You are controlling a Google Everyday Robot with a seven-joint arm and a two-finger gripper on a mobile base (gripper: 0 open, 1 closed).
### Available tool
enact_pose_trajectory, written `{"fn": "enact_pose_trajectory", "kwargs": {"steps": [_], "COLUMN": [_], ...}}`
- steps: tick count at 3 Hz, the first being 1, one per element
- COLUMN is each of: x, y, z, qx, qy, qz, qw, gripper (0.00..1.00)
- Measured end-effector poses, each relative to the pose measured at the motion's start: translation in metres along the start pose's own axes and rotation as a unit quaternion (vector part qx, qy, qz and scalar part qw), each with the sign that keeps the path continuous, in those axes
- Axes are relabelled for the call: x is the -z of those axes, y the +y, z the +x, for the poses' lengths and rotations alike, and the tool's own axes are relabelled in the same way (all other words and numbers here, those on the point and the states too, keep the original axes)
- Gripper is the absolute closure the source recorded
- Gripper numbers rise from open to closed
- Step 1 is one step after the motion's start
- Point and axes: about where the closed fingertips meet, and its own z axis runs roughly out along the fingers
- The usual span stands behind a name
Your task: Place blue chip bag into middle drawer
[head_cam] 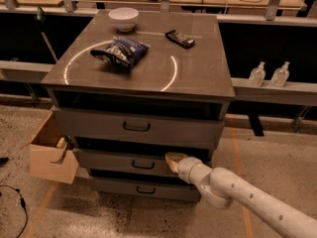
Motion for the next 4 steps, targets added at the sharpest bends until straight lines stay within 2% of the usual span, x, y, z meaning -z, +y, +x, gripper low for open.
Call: {"fn": "enact_pose_trajectory", "kwargs": {"steps": [1,2,3,4], "x": [-0.009,-0.017,-0.024,-0.025], "y": [-0.005,-0.008,-0.012,-0.014], "z": [-0.006,-0.008,-0.009,-0.007], "qx": [-0.01,-0.016,-0.022,-0.025], "qy": [-0.01,-0.004,0.023,0.04], "qz": [0.022,0.039,0.056,0.061], "qw": [0.9997,0.9991,0.9979,0.997], "gripper": [1.0,1.0,1.0,1.0]}}
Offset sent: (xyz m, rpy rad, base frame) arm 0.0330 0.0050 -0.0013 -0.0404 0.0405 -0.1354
